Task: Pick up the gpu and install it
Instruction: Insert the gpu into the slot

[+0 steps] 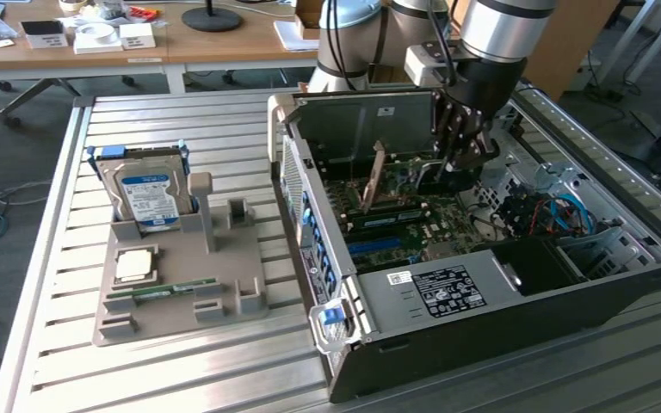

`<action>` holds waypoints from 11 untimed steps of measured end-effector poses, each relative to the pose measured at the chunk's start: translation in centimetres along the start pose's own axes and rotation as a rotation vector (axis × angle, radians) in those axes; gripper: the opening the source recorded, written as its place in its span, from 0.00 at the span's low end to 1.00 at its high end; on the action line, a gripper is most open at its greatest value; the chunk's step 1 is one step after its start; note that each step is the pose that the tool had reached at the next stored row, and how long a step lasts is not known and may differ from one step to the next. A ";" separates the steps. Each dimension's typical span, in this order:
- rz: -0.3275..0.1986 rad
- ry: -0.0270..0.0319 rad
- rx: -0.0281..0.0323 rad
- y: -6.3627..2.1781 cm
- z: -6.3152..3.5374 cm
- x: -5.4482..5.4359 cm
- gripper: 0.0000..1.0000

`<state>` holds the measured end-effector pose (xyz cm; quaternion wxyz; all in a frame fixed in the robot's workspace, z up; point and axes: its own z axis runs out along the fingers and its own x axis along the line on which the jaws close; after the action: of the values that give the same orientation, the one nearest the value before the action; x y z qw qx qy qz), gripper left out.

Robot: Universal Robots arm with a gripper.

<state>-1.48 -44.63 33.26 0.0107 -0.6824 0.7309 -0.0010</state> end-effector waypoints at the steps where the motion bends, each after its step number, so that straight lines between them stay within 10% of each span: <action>1: 0.000 0.0000 0.0000 0.00 0.01 0.0 0.27; 11: 0.000 -0.0005 0.0002 0.00 0.21 0.0 0.27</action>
<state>-1.48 -44.63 33.05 0.0110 -0.6824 0.7309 -0.0008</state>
